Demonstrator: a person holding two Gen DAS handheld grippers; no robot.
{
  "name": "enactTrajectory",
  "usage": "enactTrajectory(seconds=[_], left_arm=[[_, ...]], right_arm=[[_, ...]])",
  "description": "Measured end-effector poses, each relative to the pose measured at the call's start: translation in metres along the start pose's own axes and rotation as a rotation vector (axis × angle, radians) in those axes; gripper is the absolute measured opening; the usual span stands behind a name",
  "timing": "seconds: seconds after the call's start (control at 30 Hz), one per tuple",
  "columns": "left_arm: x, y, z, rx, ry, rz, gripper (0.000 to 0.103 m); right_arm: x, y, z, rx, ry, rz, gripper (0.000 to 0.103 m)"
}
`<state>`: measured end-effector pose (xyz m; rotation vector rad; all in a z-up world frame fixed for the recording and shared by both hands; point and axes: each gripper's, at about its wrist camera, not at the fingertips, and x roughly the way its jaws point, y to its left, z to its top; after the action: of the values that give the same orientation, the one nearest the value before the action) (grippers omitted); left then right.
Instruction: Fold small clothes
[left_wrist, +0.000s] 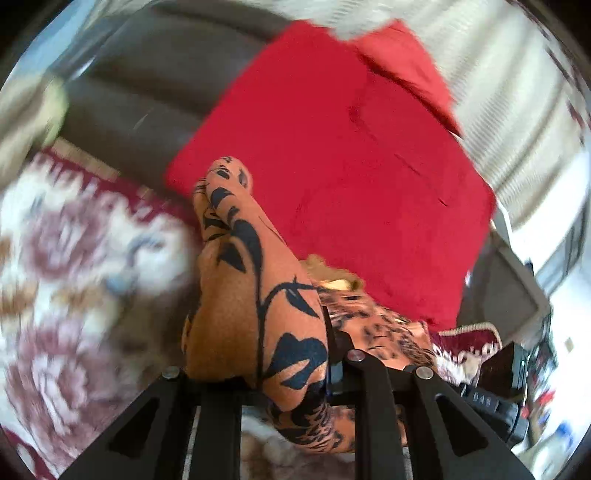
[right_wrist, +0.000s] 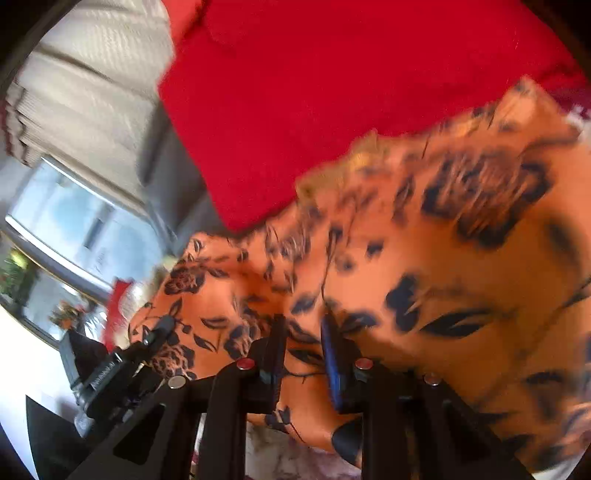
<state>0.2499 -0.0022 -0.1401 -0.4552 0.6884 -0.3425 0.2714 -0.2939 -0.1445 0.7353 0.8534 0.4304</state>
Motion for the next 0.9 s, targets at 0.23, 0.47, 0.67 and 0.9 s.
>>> enactTrajectory(seconds=[0.23, 0.47, 0.67, 0.9], left_arm=[[0.030, -0.130, 0.011, 0.299, 0.078, -0.081, 0.019], [0.103, -0.213, -0.060, 0.483, 0.384, -0.157, 0.026], [0.059, -0.167, -0.057, 0.412, 0.345, -0.237, 0.066], [0.065, -0.104, -0.042, 0.313, 0.253, -0.067, 0.071]], right_arm=[[-0.087, -0.062, 0.025, 0.188, -0.222, 0.053, 0.023], [-0.139, -0.110, 0.037, 0.319, -0.364, 0.137, 0.027], [-0.134, -0.127, 0.039, 0.397, -0.273, 0.196, 0.079], [-0.091, -0.105, 0.041, 0.360, -0.135, 0.140, 0.079]])
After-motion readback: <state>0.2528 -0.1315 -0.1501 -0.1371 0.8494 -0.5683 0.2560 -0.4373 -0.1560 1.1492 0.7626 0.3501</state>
